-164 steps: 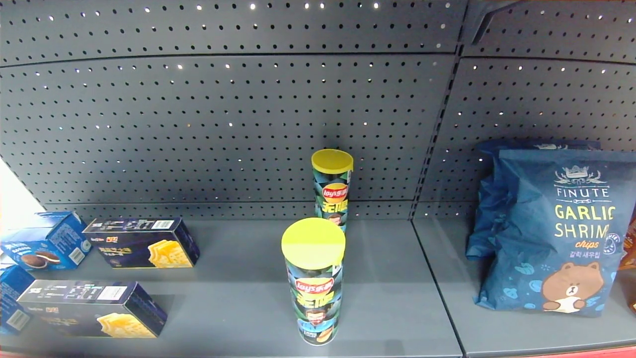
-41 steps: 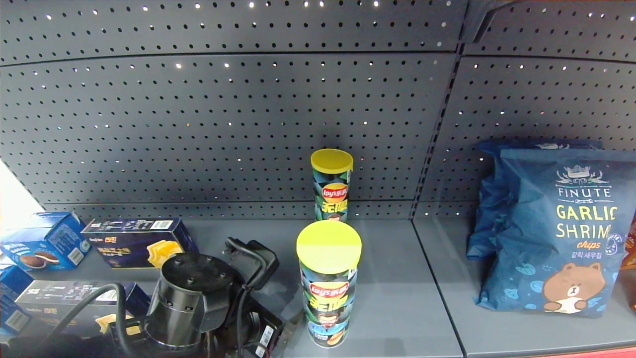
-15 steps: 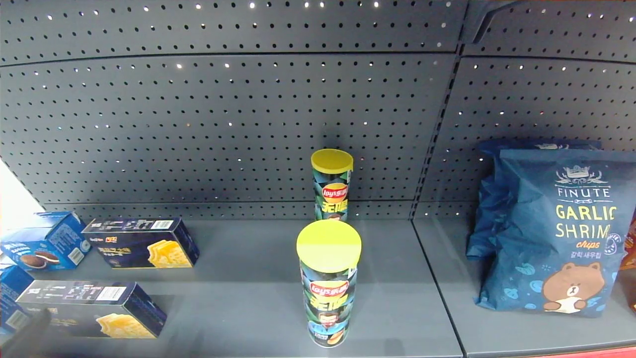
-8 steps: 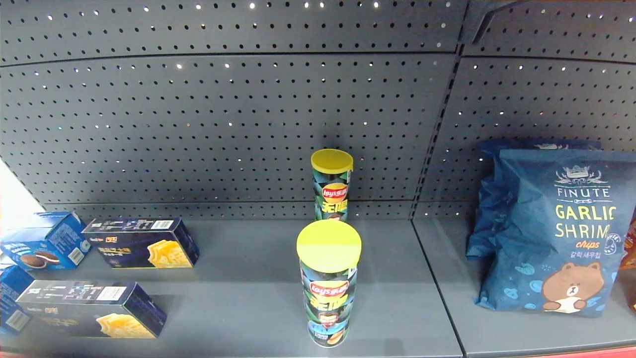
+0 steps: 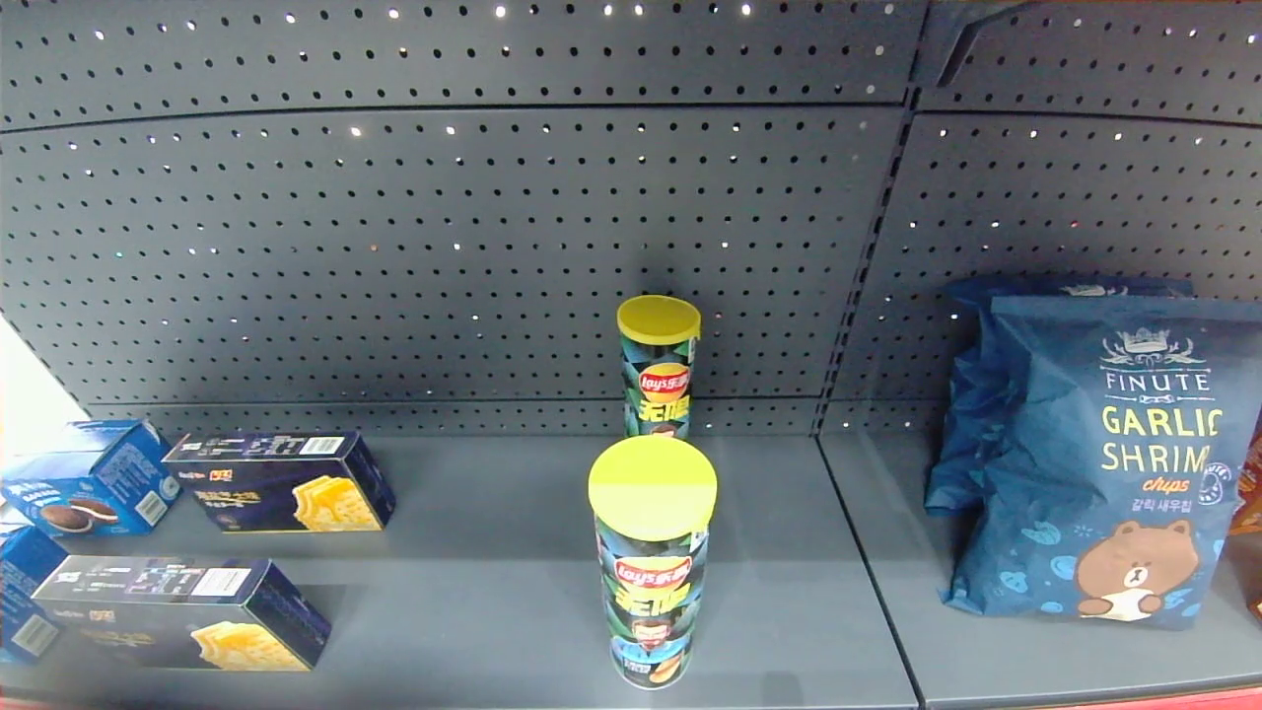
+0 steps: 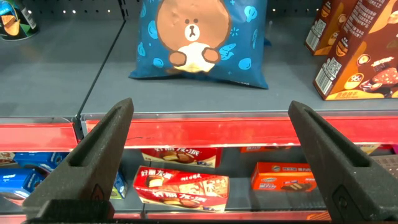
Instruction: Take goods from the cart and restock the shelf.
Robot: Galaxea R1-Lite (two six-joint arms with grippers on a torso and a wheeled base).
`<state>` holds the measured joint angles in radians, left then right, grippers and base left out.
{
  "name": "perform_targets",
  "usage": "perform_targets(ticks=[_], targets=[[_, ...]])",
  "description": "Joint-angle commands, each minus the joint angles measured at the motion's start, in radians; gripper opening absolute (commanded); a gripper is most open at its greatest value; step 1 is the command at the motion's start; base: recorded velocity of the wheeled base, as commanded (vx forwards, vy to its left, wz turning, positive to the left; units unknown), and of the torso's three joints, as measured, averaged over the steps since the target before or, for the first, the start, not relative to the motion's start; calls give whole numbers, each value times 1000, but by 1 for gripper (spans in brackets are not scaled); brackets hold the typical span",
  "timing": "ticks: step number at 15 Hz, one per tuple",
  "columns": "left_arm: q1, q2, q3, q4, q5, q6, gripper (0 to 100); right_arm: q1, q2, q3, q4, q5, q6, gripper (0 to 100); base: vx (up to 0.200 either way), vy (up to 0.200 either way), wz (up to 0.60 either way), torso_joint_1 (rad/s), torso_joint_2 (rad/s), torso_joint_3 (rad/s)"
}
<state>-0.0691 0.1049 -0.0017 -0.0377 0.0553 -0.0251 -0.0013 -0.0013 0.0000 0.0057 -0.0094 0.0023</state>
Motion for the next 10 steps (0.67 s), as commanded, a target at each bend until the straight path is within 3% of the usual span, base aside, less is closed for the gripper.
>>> perform_targets(ticks=[1, 2, 3, 4, 6, 8, 10], targets=[[2, -7, 2, 4, -22, 13, 100, 0, 1, 0, 0, 0, -1, 100, 0, 0, 0, 0, 0, 0], [2, -7, 2, 12, -34, 28, 100, 0, 1, 0, 0, 0, -1, 100, 0, 0, 0, 0, 0, 0], [2, -7, 2, 38, -38, 85, 100, 0, 1, 0, 0, 0, 1, 100, 0, 0, 0, 0, 0, 0], [2, -7, 2, 38, -38, 96, 100, 0, 1, 0, 0, 0, -1, 100, 0, 0, 0, 0, 0, 0], [17, -11, 2, 39, -43, 80, 100, 0, 1, 0, 0, 0, 1, 100, 0, 0, 0, 0, 0, 0], [77, -100, 0, 42, -104, 68, 100, 0, 1, 0, 0, 0, 1, 100, 0, 0, 0, 0, 0, 0], [72, -105, 2, 38, -61, 73, 100, 0, 1, 0, 0, 0, 1, 100, 0, 0, 0, 0, 0, 0]])
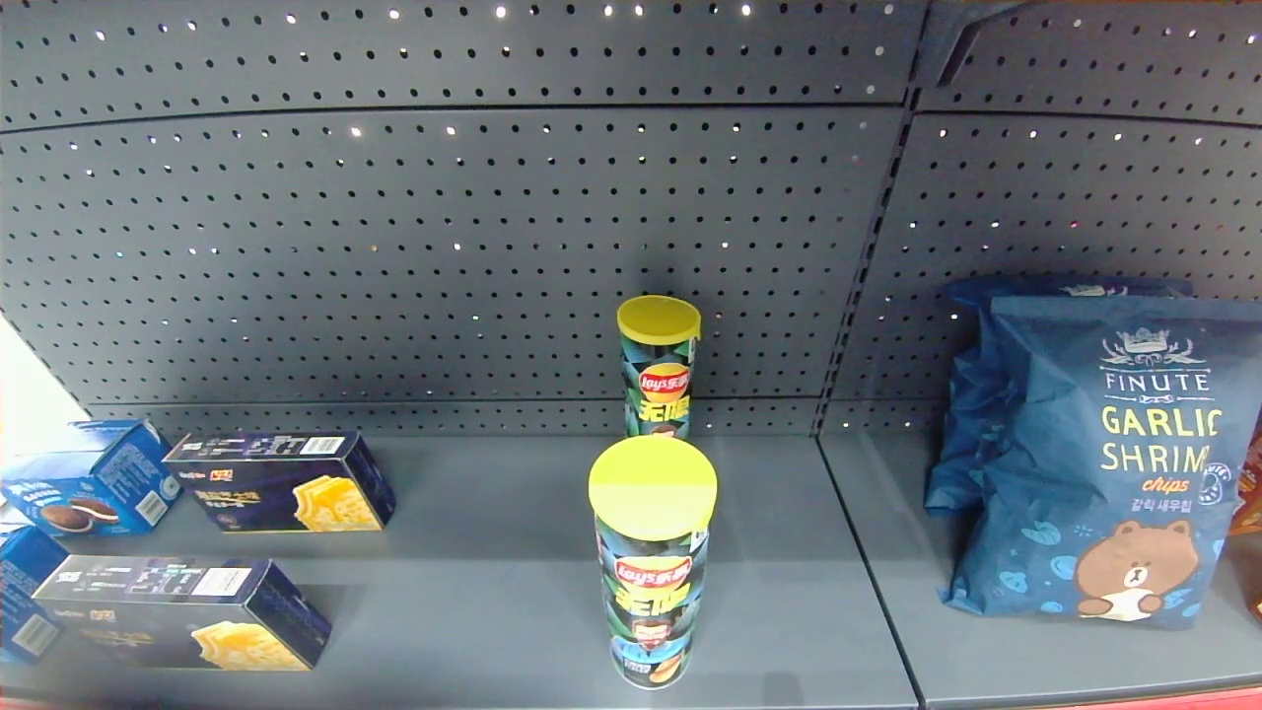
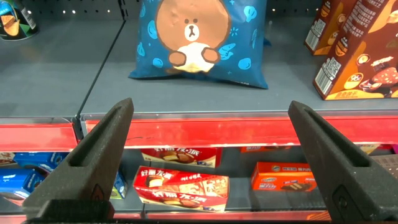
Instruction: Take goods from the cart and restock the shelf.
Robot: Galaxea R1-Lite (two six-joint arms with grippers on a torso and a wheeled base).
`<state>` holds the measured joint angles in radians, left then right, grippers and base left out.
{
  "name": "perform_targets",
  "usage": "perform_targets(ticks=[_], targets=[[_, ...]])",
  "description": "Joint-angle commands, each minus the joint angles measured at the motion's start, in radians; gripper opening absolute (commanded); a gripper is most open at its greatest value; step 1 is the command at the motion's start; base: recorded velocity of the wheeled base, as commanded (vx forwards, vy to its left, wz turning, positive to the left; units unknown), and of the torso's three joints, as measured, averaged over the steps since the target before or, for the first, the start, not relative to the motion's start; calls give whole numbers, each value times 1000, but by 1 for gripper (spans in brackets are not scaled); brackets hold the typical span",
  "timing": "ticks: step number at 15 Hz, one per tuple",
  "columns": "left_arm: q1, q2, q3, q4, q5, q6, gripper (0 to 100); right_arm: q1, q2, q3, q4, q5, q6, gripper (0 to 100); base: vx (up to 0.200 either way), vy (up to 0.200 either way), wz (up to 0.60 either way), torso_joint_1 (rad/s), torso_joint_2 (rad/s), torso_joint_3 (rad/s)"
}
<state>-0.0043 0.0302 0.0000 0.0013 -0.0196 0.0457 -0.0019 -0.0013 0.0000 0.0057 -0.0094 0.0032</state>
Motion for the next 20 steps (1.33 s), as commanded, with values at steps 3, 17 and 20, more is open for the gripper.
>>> perform_targets(ticks=[3, 17, 20], targets=[[7, -30, 0, 0, 12, 16, 100, 0, 1, 0, 0, 0, -2, 100, 0, 0, 0, 0, 0, 0], [7, -30, 0, -1, 24, -47, 100, 0, 1, 0, 0, 0, -2, 100, 0, 0, 0, 0, 0, 0], [7, -30, 0, -1, 21, -44, 100, 0, 1, 0, 0, 2, -2, 100, 0, 67, 0, -1, 1, -1]])
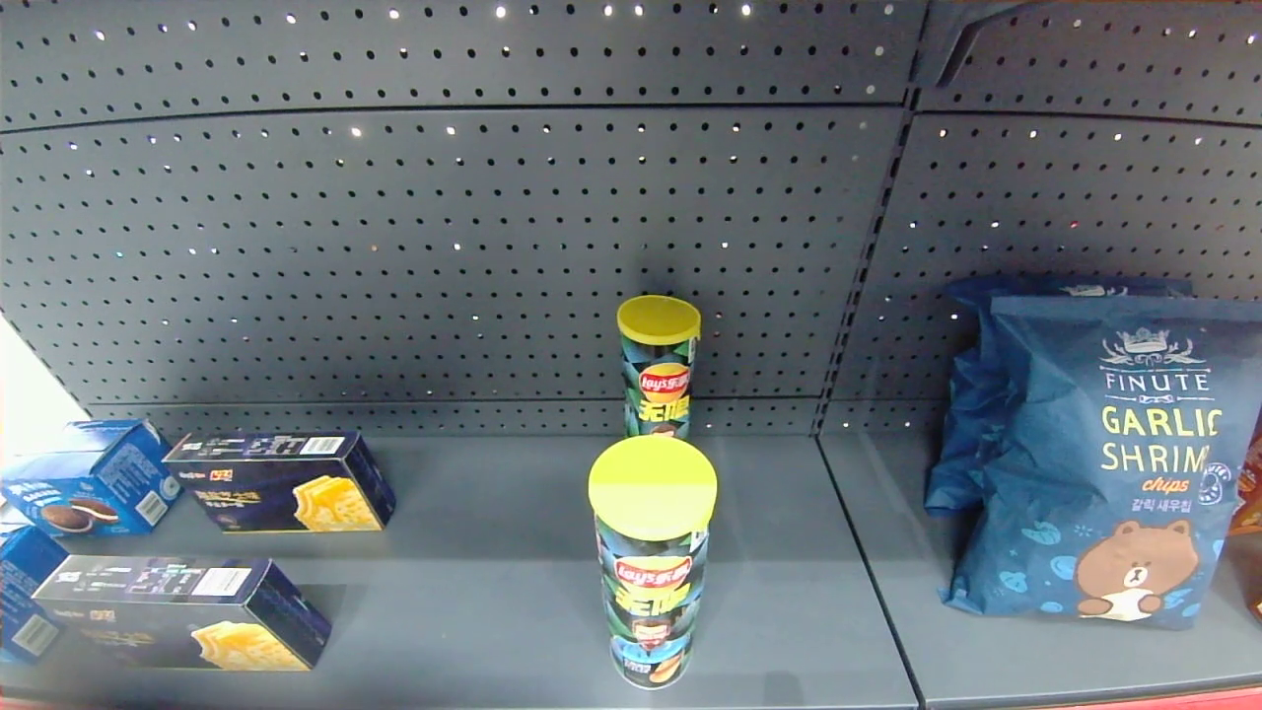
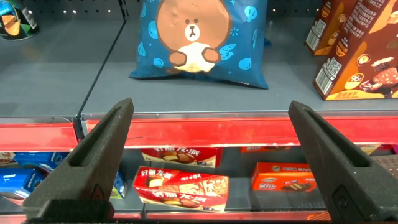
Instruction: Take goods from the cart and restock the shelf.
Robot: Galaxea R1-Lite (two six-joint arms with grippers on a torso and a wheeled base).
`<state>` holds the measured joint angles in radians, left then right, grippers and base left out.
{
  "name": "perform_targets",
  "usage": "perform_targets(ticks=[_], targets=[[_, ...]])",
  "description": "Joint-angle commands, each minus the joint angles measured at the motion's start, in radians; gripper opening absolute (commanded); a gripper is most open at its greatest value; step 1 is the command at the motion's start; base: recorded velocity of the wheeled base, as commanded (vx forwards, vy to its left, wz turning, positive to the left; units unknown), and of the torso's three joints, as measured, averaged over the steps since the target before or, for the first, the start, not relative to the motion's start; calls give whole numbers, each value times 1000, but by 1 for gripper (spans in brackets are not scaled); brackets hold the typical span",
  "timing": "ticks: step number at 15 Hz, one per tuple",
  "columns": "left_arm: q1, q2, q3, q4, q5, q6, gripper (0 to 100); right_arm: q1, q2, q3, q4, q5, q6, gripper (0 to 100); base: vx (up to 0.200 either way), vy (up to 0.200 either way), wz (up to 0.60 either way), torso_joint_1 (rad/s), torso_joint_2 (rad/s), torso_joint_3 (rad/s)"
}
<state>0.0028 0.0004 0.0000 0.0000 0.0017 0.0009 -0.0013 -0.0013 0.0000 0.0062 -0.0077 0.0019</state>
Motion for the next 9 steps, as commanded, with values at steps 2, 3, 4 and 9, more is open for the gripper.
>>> perform_targets(ticks=[2, 3, 4, 9], targets=[[0, 0, 0, 0, 1, -4, 100, 0, 1, 0, 0, 0, 0, 100, 0, 200, 0, -2, 5, 2], [0, 0, 0, 0, 1, -2, 100, 0, 1, 0, 0, 0, 0, 100, 0, 0, 0, 0, 0, 0], [0, 0, 0, 0, 1, -2, 100, 0, 1, 0, 0, 0, 0, 100, 0, 0, 0, 0, 0, 0], [0, 0, 0, 0, -2, 2, 100, 0, 1, 0, 0, 0, 0, 100, 0, 0, 0, 0, 0, 0]])
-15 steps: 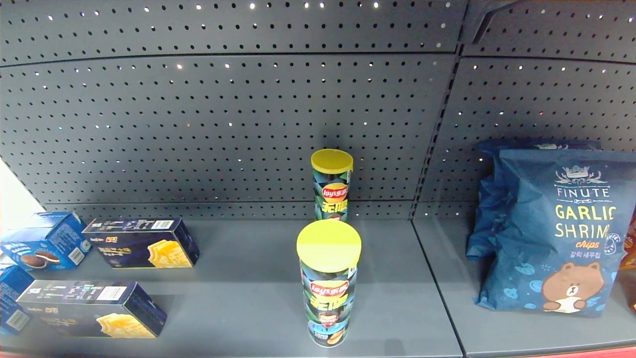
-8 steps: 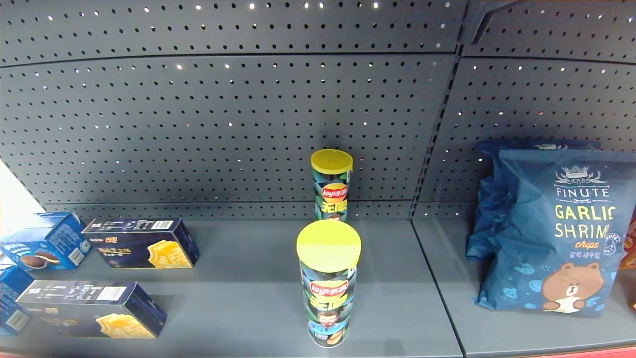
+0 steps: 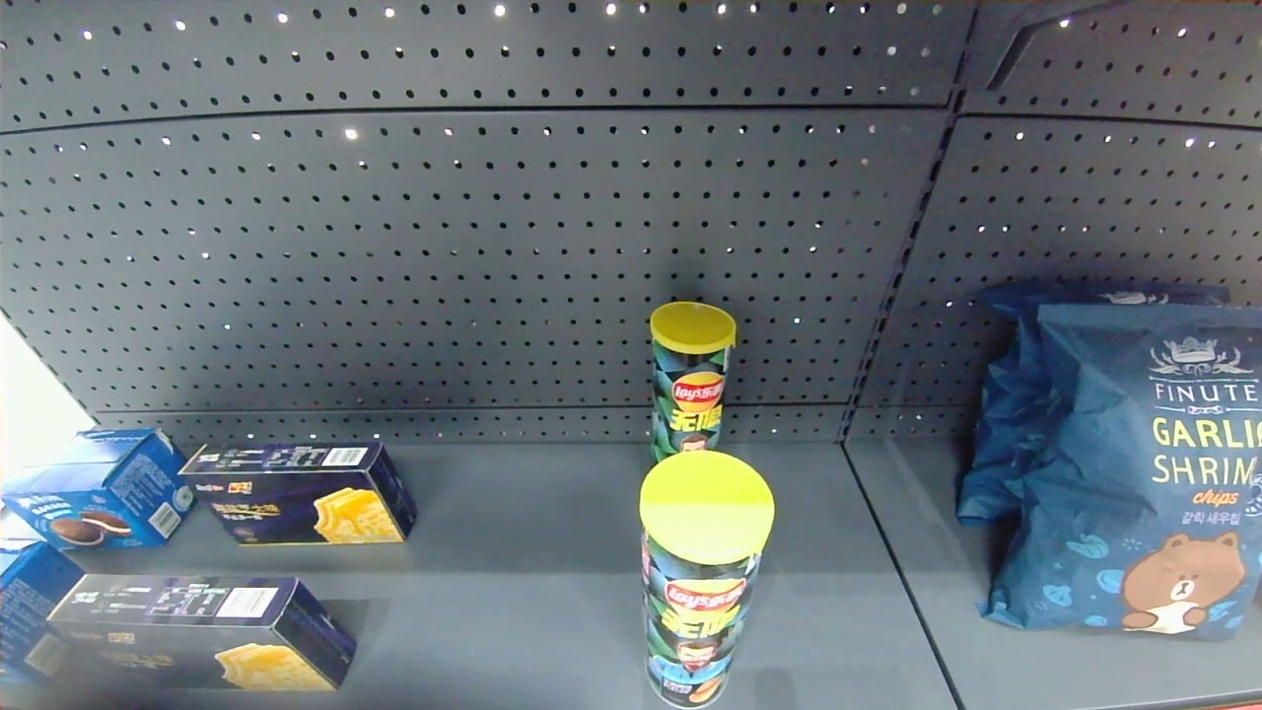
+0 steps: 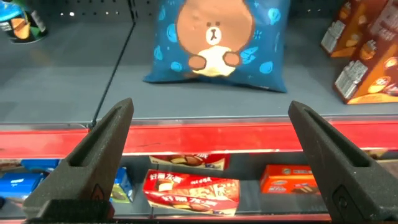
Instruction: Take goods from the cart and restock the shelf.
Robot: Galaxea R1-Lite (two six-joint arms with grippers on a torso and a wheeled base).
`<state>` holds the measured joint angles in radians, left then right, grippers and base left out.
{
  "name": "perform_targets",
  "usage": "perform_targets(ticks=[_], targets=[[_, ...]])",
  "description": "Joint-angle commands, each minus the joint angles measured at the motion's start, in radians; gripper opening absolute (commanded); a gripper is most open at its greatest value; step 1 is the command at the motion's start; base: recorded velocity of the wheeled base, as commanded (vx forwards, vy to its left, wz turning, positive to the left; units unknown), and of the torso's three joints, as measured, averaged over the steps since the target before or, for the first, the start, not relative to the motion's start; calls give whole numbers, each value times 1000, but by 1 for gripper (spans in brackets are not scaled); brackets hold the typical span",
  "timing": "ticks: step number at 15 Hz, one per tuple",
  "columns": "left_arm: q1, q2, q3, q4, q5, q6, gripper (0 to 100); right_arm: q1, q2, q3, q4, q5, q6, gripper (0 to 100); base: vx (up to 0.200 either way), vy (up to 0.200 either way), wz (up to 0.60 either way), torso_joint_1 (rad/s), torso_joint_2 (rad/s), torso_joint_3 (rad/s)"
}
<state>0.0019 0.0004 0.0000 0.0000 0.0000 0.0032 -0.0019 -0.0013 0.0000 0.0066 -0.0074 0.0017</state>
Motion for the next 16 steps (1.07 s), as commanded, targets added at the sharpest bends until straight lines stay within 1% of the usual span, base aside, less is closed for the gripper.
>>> perform_targets(ticks=[1, 7, 8, 16], targets=[[1, 0, 0, 0, 0, 0, 100, 0, 1, 0, 0, 0, 0, 100, 0, 0, 0, 0, 0, 0], [1, 0, 0, 0, 2, 0, 100, 0, 1, 0, 0, 0, 0, 100, 0, 0, 0, 0, 0, 0], [1, 0, 0, 0, 2, 0, 100, 0, 1, 0, 0, 0, 0, 100, -200, 0, 0, -2, 7, 2], [1, 0, 0, 0, 2, 0, 100, 0, 1, 0, 0, 0, 0, 100, 0, 0, 0, 0, 0, 0]])
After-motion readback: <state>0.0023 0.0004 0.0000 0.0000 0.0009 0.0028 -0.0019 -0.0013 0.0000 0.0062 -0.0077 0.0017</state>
